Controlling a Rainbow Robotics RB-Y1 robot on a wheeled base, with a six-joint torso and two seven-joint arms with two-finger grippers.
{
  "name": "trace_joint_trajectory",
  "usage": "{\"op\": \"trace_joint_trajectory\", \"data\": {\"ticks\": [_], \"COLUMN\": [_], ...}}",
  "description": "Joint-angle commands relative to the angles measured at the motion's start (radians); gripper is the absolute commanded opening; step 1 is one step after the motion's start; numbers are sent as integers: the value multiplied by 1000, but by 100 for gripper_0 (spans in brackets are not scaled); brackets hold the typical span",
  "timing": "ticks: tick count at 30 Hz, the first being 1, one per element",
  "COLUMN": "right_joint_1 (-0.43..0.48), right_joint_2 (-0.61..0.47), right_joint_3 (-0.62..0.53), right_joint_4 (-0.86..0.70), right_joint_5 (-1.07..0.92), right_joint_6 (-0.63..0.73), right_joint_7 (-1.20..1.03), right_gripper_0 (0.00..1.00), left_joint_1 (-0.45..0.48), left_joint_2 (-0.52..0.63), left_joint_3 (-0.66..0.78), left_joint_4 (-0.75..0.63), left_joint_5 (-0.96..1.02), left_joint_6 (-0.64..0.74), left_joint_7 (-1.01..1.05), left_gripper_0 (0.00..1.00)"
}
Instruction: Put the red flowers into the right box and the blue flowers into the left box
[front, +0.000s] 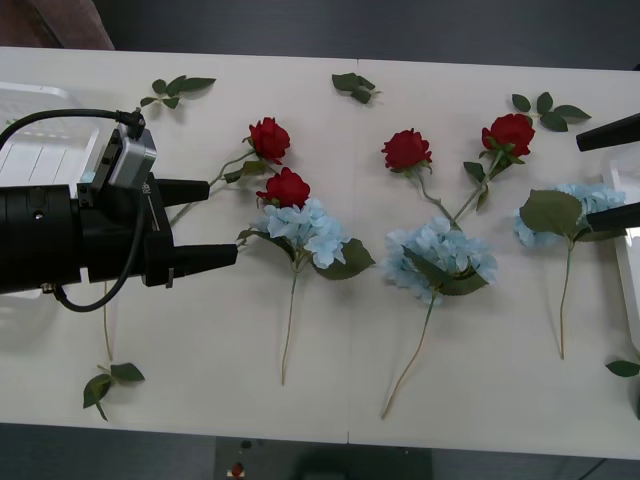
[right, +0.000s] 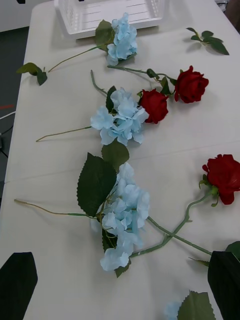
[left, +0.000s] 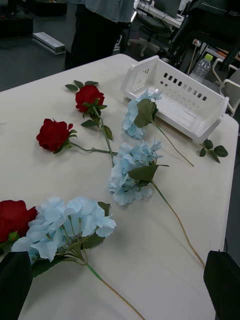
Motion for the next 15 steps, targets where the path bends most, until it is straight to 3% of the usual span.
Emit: {"op": "trace_joint_trajectory", "data": {"ticks": [1, 6, 15], "right_joint_1": [-18, 12, 22], "right_joint_2": [-24, -10, -56], "right_joint_3": [-14, -2, 3], "right_joint_4": [-14, 1, 3], "right_joint_5": [-8, -6, -5], "right_joint_6": [-3, -3, -26], "right_joint_7": [6, 6, -67], "right_gripper_0": [100, 100, 100], "left_joint_1": [21, 20, 35], "left_joint_2": [-29, 14, 126], "left_joint_3": [-18, 2, 90], "left_joint_4": [-30, -33, -45], "left_joint_5": [24, 110, 88], "left_joint_6": [-21, -51, -49], "left_joint_7": [-22, 20, 411], "left_gripper_0": [100, 100, 100]}}
